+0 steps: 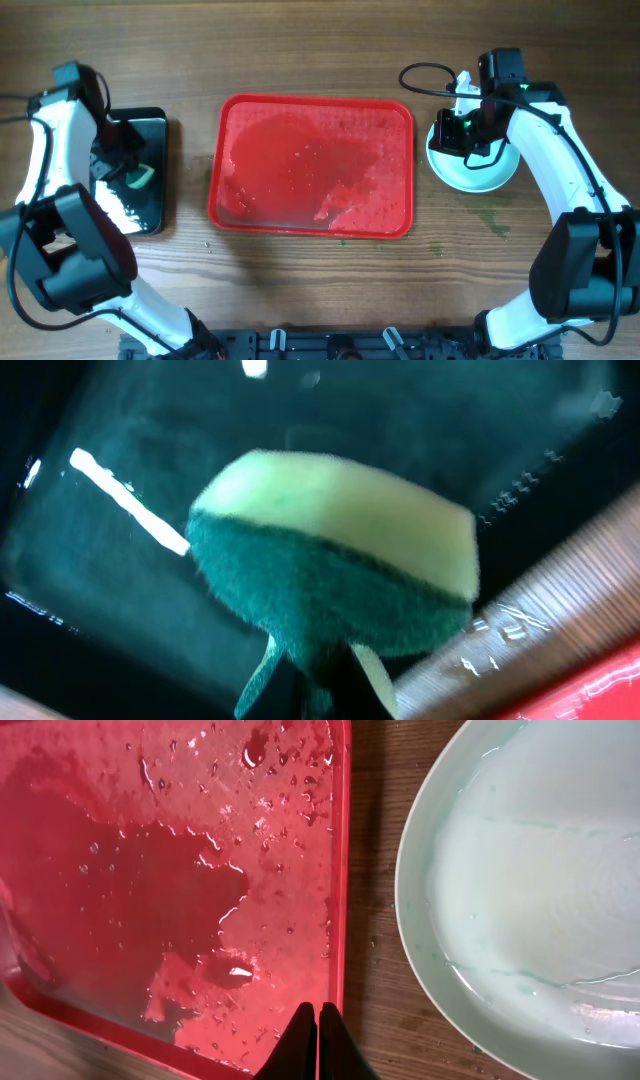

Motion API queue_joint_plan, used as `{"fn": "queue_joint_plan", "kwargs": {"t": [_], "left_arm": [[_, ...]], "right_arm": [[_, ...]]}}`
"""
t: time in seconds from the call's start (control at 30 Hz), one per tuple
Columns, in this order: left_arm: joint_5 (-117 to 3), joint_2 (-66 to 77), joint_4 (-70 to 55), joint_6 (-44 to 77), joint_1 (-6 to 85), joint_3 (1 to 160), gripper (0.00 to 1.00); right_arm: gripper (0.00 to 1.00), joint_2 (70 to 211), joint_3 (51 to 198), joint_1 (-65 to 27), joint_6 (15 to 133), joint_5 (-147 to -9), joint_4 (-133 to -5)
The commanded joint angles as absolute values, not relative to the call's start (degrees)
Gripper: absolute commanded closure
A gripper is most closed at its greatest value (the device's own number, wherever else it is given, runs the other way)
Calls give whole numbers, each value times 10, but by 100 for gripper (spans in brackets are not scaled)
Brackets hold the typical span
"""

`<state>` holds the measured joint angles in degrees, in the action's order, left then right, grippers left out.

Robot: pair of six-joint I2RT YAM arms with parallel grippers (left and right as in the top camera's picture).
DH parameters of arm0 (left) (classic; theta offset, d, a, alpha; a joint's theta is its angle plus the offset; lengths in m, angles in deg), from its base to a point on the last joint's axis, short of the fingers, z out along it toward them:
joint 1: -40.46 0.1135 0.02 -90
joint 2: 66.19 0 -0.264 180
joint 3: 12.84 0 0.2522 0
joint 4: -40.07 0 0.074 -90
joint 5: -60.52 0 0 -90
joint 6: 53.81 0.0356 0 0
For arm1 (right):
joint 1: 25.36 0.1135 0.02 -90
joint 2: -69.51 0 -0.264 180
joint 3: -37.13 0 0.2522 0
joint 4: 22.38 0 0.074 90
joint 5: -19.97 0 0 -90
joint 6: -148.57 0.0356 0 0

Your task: Clean dirty plates on tray and stack at the side

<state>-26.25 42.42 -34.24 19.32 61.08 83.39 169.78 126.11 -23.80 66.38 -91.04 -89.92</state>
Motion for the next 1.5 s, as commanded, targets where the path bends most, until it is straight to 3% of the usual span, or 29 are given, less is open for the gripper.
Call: {"fn": "queue_joint_plan", "kwargs": {"t": [0.0,0.1,0.13,0.17,0.2,0.27,0.5,0.53,0.57,0.6,0.83,1.0,1.13,1.33,1.47], "left_arm": [[-253,424,-270,142,644,768,96],[-253,424,-219,142,657,725,91],[-253,424,-216,142,657,725,66],[-255,423,-214,143,657,725,26],[-255,423,-215,143,657,727,7],[-255,417,-248,143,657,764,1],[-350,349,-490,143,629,1070,0],[-363,331,-490,143,622,1085,0],[-365,308,-488,143,615,1086,0],[-365,290,-488,143,608,1086,0],[-365,281,-488,143,609,1086,0],[-365,281,-488,143,609,1086,0],[-365,281,-488,143,609,1086,0],[-365,281,-488,143,609,1086,0],[-365,281,-488,143,609,1086,0]], "right_arm": [[96,1685,1272,-240,661,-923,-899],[94,1685,1272,-240,661,-923,-899],[87,1685,1272,-240,662,-923,-899],[69,1685,1272,-240,663,-926,-898],[63,1685,1272,-240,663,-926,-898],[55,1681,1272,-240,663,-926,-898],[35,1561,1328,-240,664,-910,-934],[29,1539,1334,-240,665,-905,-942],[10,1503,1343,-240,665,-905,-953],[0,1461,1348,-240,665,-906,-963],[0,1238,1349,-240,667,-906,-1018],[0,1214,1346,-240,661,-884,-1039],[0,1176,1219,-240,643,-854,-867],[0,876,744,-240,648,-894,-440],[0,749,553,-240,645,-893,-304]]}}
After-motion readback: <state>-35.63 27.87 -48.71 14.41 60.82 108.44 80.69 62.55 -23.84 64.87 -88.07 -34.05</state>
